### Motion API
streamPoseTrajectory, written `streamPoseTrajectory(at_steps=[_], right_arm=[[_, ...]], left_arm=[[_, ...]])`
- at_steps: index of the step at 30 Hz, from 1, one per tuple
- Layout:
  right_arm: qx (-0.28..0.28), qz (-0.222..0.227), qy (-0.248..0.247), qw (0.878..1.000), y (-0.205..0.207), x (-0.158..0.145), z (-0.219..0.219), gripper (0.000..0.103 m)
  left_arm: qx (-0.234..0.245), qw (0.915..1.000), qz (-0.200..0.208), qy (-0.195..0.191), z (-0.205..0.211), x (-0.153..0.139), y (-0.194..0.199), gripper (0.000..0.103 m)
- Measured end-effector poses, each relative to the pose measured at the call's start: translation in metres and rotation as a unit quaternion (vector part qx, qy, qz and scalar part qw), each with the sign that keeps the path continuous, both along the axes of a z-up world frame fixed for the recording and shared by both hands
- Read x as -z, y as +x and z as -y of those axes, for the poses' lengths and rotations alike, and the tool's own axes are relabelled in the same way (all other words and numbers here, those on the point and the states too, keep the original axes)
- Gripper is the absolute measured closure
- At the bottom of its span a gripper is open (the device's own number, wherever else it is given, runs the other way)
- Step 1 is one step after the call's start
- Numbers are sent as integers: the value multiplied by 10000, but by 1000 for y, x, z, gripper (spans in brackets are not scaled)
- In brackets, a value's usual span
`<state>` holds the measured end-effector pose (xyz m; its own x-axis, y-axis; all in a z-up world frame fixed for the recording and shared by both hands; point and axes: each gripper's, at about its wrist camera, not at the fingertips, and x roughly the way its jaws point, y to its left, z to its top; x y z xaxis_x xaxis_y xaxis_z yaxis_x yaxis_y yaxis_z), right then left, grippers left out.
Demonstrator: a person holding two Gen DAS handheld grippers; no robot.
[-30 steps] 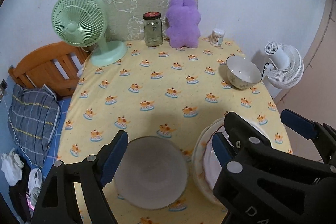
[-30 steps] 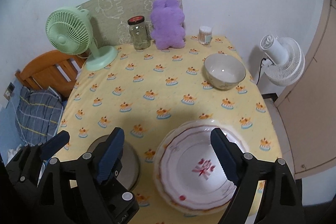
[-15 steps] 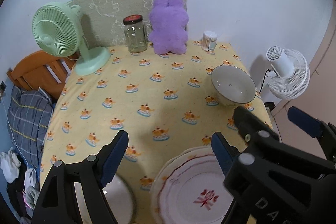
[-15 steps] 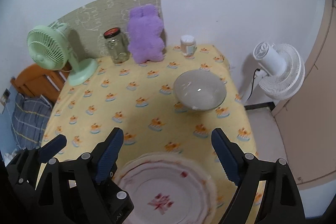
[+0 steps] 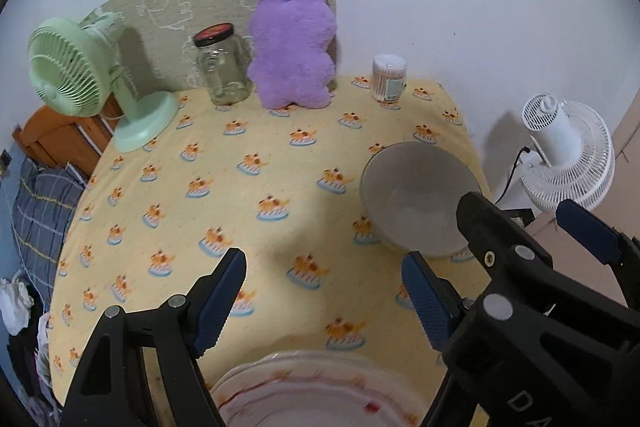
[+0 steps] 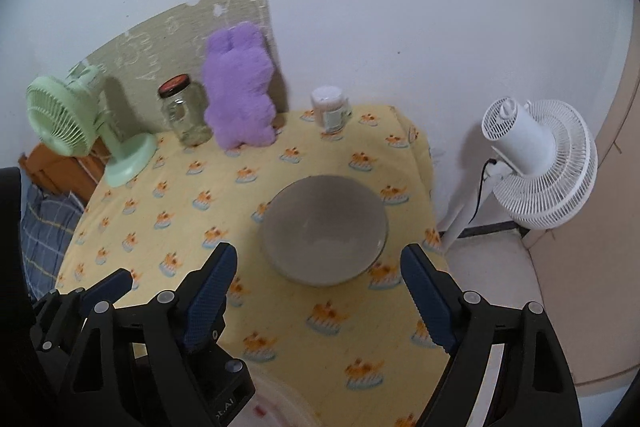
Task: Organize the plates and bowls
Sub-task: 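Move both grippers toward the white bowl by the white fan, then close both grippers on the rim of the white bowl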
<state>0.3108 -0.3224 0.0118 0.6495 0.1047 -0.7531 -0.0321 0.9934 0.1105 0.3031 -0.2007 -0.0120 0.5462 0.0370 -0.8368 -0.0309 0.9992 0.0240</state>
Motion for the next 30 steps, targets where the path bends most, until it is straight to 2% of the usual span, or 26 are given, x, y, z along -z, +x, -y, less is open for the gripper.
streamPoseTrajectory(at_steps=[9,13,16,22,24,26,27,29,30], right_arm=[[80,-210,-31,9997,52,34,30,17],[253,-320,-184,9990,68,47,36,17],[283,-409,-113,9987,79,58,40,18],[236,-555,-62,9982,93,73,41,32],[179,-633,-22,9978,96,77,39,49],[124,-745,30,9971,100,82,37,58],[113,-777,46,9969,101,84,36,62],[113,-816,63,9966,103,86,34,66],[108,-842,63,9964,103,87,33,72]], left_arm=[[51,9999,-79,132,32,33,52,22],[113,9997,-161,142,38,46,68,36],[101,9996,-214,132,38,55,78,46],[113,9990,-434,35,37,71,92,60],[72,9990,-443,72,37,74,95,62],[75,9990,-436,74,36,75,96,71],[73,9990,-429,93,37,75,97,72],[97,9990,-416,151,37,76,98,82],[99,9989,-408,194,38,75,98,84]])
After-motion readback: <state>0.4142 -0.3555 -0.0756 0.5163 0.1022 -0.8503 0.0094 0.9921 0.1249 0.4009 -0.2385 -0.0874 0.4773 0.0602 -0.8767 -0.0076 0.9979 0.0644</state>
